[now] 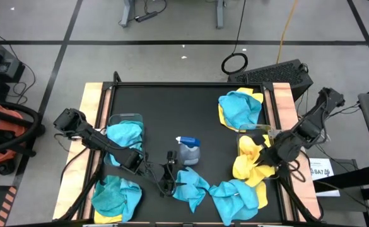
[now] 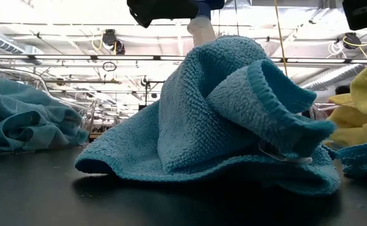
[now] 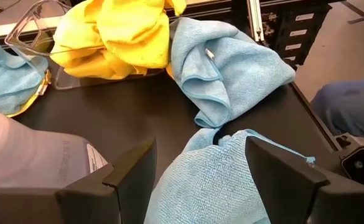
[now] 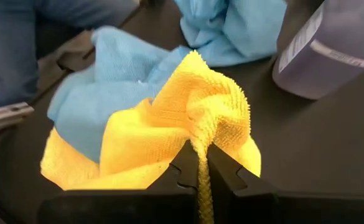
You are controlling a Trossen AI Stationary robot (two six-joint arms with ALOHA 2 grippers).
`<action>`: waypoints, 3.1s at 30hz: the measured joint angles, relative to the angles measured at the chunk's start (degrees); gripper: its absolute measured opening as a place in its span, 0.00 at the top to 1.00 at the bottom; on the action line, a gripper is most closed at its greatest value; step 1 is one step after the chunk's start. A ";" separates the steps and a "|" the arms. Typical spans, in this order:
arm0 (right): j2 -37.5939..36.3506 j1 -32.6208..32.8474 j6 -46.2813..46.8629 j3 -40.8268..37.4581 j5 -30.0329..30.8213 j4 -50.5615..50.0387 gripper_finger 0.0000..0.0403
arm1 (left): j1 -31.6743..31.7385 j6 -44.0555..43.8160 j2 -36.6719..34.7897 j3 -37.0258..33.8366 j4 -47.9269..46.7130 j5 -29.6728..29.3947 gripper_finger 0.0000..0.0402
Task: Sort microfiber towel by color & place in baskets
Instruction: Put the yellow microfiber cloth into the right transparent bin, then put the blue microfiber cloth into the left transparent bin
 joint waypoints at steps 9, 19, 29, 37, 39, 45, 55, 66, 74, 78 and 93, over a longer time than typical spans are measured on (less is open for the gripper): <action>8.03 0.00 0.12 0.00 0.05 0.00 1.00 | 0.00 -0.02 0.00 0.00 -0.33 -0.04 0.37; 16.14 -0.02 0.47 0.00 0.38 -0.07 1.00 | 0.00 0.00 0.00 0.00 -0.57 -0.09 0.37; 21.54 -0.02 0.50 0.00 0.38 -0.17 0.95 | 0.00 1.03 0.00 0.00 -0.63 -0.17 0.37; 25.05 -0.02 0.50 0.00 0.36 -0.20 0.85 | 0.00 1.44 0.00 0.00 -0.69 -0.28 0.37; 26.10 -0.02 0.50 0.00 0.36 -0.22 0.82 | 0.00 1.47 0.00 0.00 -0.70 -0.28 0.37; 28.28 0.00 0.89 0.00 1.42 -0.44 0.76 | 0.00 2.28 0.00 0.00 -0.70 -0.28 0.37; 28.53 0.00 4.47 2.68 3.96 -6.01 0.70 | 0.00 2.45 0.00 0.00 -1.88 -0.26 0.37; 25.07 0.00 11.93 8.63 4.47 -18.85 0.69 | -0.01 2.45 0.02 0.00 -2.14 -0.26 0.37; 18.44 0.05 15.02 12.83 8.45 -19.84 0.69 | 0.00 2.39 0.02 0.02 -3.65 -0.24 0.37; 14.89 0.09 15.90 13.84 10.30 -19.10 0.69 | -0.01 2.10 0.02 0.02 -4.06 1.42 0.37; 5.12 0.11 8.70 13.84 10.23 -1.10 0.69 | -1.39 -3.15 4.03 -3.07 -0.93 4.58 0.37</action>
